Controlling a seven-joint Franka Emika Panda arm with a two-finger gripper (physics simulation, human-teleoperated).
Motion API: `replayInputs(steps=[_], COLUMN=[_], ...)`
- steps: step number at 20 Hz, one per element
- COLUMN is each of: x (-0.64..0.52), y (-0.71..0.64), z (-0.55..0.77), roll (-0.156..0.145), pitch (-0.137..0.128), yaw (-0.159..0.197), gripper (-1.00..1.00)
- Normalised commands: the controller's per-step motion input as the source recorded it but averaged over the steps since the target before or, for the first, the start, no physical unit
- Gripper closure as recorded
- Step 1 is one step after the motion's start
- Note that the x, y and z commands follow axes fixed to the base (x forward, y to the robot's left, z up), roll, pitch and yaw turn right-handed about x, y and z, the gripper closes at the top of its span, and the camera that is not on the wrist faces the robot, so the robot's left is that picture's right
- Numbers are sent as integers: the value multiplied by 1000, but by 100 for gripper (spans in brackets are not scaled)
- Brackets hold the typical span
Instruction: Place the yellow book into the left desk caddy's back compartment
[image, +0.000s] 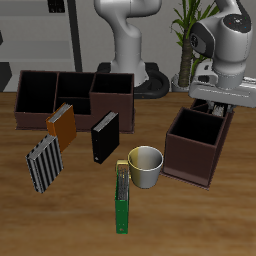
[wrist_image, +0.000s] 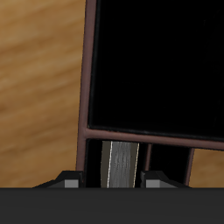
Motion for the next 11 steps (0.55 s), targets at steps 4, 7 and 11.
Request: replayInputs(steps=[4, 7, 11], x=[-64, -189, -260], y=[-31, 52, 39], z=[134, 216, 220], roll=[3, 36, 47], pitch=[-21, -52, -38], yaw=[2, 17, 13], gripper=[-100, -100, -100])
